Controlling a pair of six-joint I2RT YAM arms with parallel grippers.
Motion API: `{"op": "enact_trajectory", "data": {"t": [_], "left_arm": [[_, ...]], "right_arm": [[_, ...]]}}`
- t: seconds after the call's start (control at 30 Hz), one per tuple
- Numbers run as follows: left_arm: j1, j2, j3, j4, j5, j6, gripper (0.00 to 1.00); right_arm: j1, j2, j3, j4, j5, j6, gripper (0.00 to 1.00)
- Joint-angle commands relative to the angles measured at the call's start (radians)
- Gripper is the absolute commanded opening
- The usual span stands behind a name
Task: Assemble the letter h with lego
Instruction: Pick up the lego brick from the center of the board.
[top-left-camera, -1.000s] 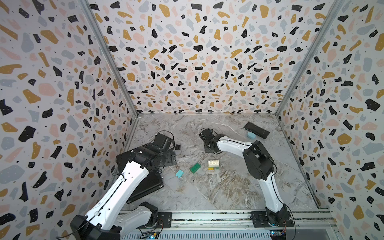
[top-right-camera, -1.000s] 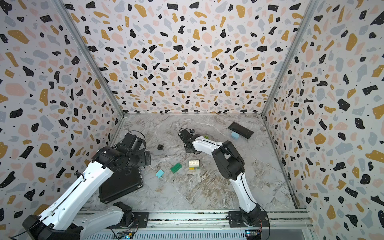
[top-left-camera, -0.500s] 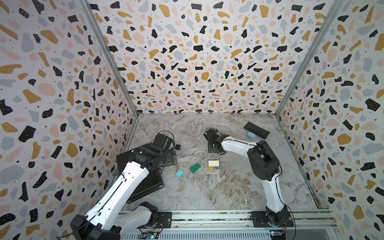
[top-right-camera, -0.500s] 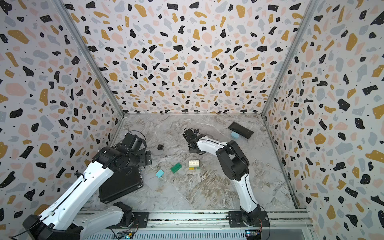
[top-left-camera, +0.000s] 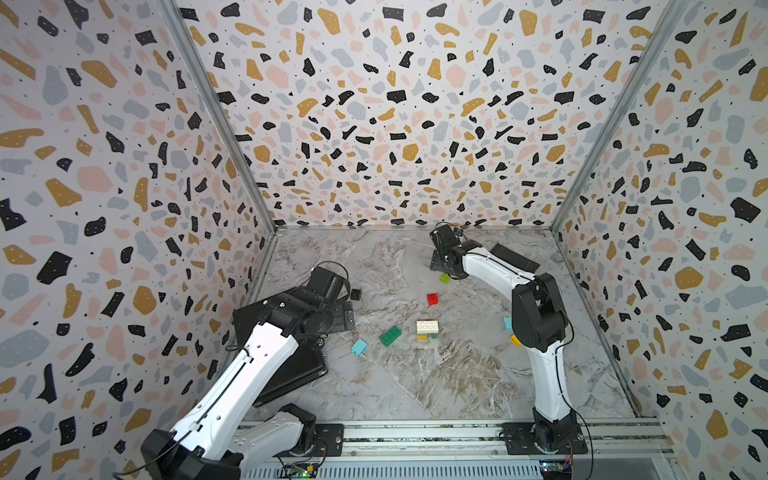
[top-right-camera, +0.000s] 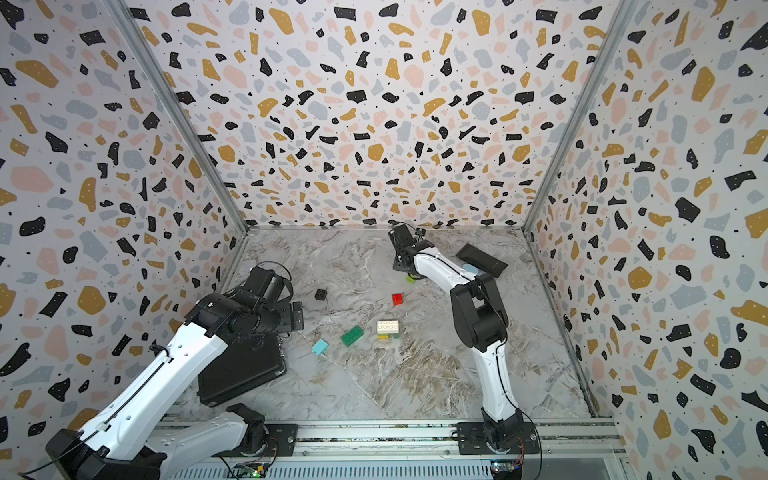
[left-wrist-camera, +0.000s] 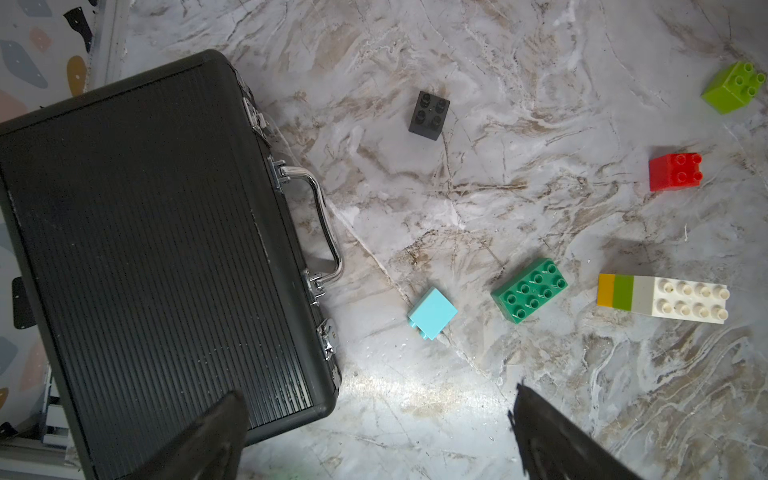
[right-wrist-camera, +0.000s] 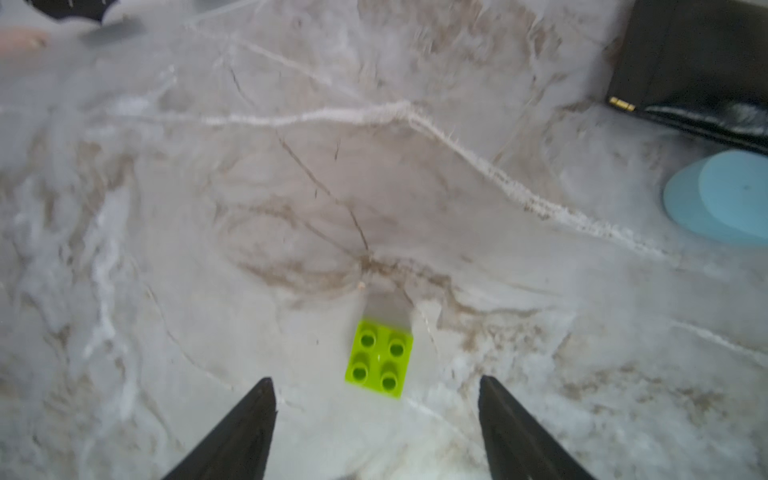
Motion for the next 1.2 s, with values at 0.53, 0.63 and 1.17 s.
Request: {"op": "enact_trajectory", "data": {"t": [0.53, 0.63, 1.17], "left_arm": [[0.008, -0.011, -0.01, 0.015, 0.02, 0.017, 0.99], [0.008, -0.011, -0.01, 0.015, 0.021, 0.017, 0.99], [0.008, -0.016, -0.01, 0.015, 0.026, 0.019, 0.99]], "right_arm": [[-0.004, 0.145, 0.118, -0.113, -0.033, 0.064, 0.6], [-0.004, 0.145, 0.11, -0.105, -0.039, 0.055, 0.5], [-0.005, 0.152, 0.102, -0.094, -0.061, 0.016, 0.28]]}}
